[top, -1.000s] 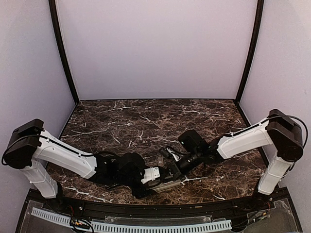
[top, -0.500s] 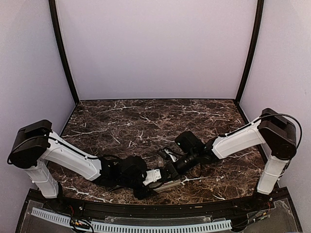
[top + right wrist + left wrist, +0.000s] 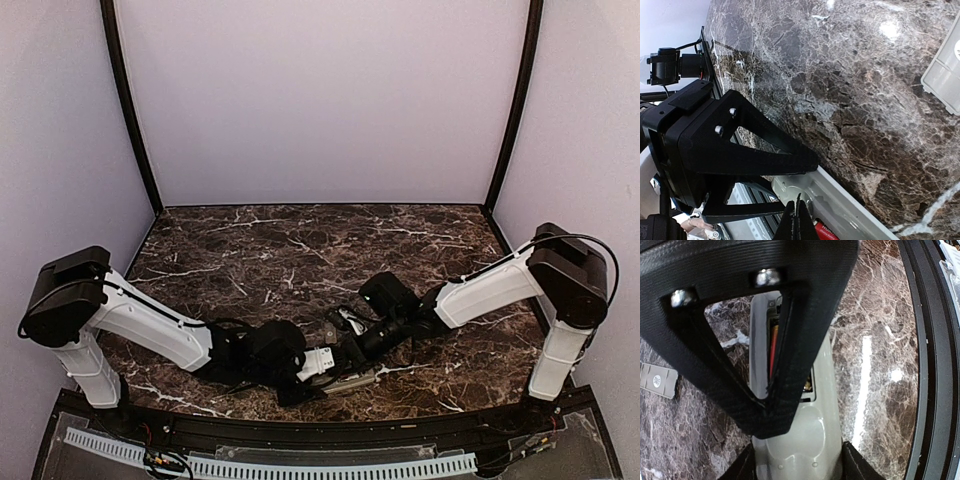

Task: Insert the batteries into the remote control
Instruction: Press the battery in the battery compartment.

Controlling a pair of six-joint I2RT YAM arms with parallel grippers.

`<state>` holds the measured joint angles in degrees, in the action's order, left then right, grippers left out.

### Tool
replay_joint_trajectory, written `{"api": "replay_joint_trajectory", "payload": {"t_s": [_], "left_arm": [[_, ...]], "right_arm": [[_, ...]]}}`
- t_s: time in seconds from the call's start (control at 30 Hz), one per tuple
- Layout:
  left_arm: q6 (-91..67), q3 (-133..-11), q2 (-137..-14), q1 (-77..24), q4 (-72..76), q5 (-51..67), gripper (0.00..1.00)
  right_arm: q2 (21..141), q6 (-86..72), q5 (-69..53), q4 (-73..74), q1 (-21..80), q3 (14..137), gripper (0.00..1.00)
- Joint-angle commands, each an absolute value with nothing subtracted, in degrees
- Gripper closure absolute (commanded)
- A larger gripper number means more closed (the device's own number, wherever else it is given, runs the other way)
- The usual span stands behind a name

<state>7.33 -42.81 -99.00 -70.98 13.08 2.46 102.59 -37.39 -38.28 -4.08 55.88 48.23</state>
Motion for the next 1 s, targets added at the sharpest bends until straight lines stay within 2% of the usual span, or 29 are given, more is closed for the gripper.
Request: {"api": "replay_joint_trajectory", "payload": {"t_s": [0.0, 0.1, 0.23, 0.5, 0.97], "left_arm": [[7.8, -43.0, -101.3, -71.1, 7.1, 2.8, 0.56], [7.3, -43.5, -101.8, -71.1, 6.4, 3.0, 0.59], [7.2, -43.8, -102.3, -71.1, 5.8, 3.3, 0.67], [6.9, -44.1, -103.1, -71.1, 4.2, 4.0, 0.99], [7.2, -44.5, -103.2, -71.1, 2.2, 3.1, 1.00]], "right_arm": [[103.3, -36.9, -36.7, -2.5, 56.3, 48.9, 1.00], [103.0, -36.2, -36.7, -1.3, 56.3, 49.1, 1.00], [102.3, -35.5, -36.5, -0.2, 56.2, 49.0, 1.00], [100.6, -33.8, -35.6, 4.0, 55.2, 48.2, 1.00], [99.1, -31.0, -34.7, 7.3, 52.1, 45.9, 1.00]]}}
